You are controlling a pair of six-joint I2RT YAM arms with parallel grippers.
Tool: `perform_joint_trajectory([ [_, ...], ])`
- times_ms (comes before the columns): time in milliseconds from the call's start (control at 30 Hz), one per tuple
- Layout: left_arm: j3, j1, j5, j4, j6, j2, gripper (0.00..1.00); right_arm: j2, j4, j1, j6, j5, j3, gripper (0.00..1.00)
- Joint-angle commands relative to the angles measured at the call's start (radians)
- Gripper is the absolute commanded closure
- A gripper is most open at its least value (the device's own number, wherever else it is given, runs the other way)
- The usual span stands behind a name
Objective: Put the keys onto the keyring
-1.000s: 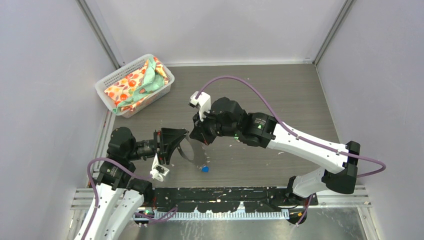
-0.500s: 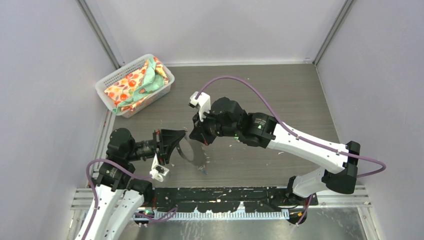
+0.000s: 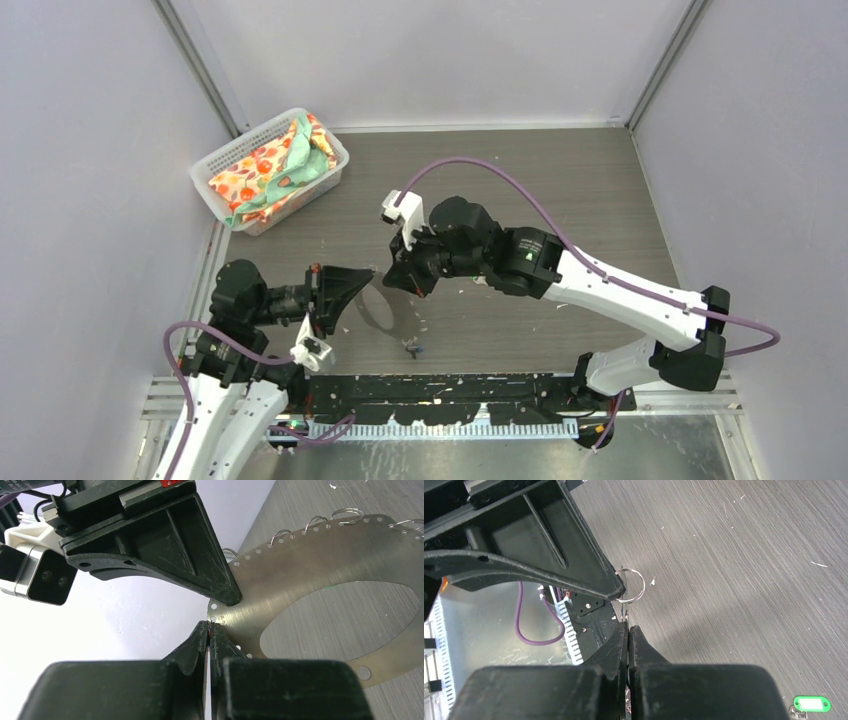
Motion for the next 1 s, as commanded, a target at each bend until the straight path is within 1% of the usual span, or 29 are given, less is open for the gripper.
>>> perform_joint_trajectory([
  [0, 0.051, 0.000, 0.036, 0.019, -0.073, 0.002, 0.99, -0.081, 0.039, 0.008, -0.048, -0.037, -0.015, 0.99],
  [100, 0.080, -0.001, 0.071, 0.019, -0.143, 0.006, 0.99, -0.102, 0.041, 0.008, -0.063, -0.043, -0.039, 0.99],
  [200, 0.116, -0.001, 0.125, 0.020, -0.264, 0.016, 1.00, -0.123, 0.055, 0.007, -0.075, -0.068, -0.066, 0.99],
  [300, 0.147, -0.001, 0.168, 0.020, -0.376, 0.031, 1.00, -0.150, 0.100, 0.005, -0.094, -0.103, -0.111, 0.99],
  [400, 0.180, -0.001, 0.182, 0.034, -0.490, 0.050, 0.99, -0.178, 0.154, 0.007, -0.123, -0.144, -0.151, 0.99],
  [433, 0.191, -0.001, 0.181, 0.055, -0.555, 0.059, 0.99, -0.187, 0.171, 0.006, -0.135, -0.155, -0.166, 0.99],
  [567, 0.228, -0.001, 0.186, 0.204, -0.947, 0.115, 0.99, -0.212, 0.240, 0.005, -0.163, -0.169, -0.210, 0.99],
  [633, 0.236, -0.001, 0.176, 0.281, -1.125, 0.144, 1.00, -0.209, 0.246, 0.006, -0.175, -0.165, -0.207, 0.99],
  [733, 0.227, -0.001, 0.153, 0.408, -1.328, 0.177, 0.99, -0.207, 0.263, 0.007, -0.186, -0.157, -0.209, 0.99],
  [767, 0.223, -0.001, 0.153, 0.438, -1.366, 0.184, 0.99, -0.209, 0.278, 0.007, -0.187, -0.155, -0.215, 0.99],
  [900, 0.222, -0.001, 0.180, 0.456, -1.375, 0.195, 1.00, -0.234, 0.335, 0.006, -0.177, -0.157, -0.247, 0.96],
  [933, 0.222, -0.001, 0.193, 0.456, -1.375, 0.195, 1.00, -0.242, 0.346, 0.007, -0.175, -0.158, -0.256, 0.94],
  [967, 0.222, -0.001, 0.206, 0.458, -1.398, 0.195, 1.00, -0.250, 0.355, 0.006, -0.173, -0.157, -0.266, 0.90],
])
